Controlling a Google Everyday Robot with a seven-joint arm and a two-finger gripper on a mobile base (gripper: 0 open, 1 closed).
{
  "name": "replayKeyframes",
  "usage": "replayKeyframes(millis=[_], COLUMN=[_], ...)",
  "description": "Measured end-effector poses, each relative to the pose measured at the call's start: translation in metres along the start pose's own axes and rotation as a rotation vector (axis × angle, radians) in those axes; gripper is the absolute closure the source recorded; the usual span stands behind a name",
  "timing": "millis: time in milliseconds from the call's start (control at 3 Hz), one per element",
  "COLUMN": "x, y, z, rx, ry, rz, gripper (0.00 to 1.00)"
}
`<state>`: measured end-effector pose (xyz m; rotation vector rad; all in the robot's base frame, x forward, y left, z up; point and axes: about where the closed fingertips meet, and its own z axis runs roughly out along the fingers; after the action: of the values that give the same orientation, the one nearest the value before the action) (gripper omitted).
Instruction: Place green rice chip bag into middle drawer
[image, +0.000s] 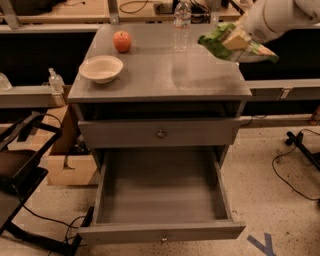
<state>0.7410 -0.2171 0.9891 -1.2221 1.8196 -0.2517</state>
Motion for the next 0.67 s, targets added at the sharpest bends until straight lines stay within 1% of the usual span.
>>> replayKeyframes(millis=[333,667], x=[0.007,0.024], y=[0.033,0.082], z=[-0.042,-0.070], rx=[0.017,-0.011], ry=[-0.031,0.004], rz=[0.070,0.112], gripper=[1.00,1.00])
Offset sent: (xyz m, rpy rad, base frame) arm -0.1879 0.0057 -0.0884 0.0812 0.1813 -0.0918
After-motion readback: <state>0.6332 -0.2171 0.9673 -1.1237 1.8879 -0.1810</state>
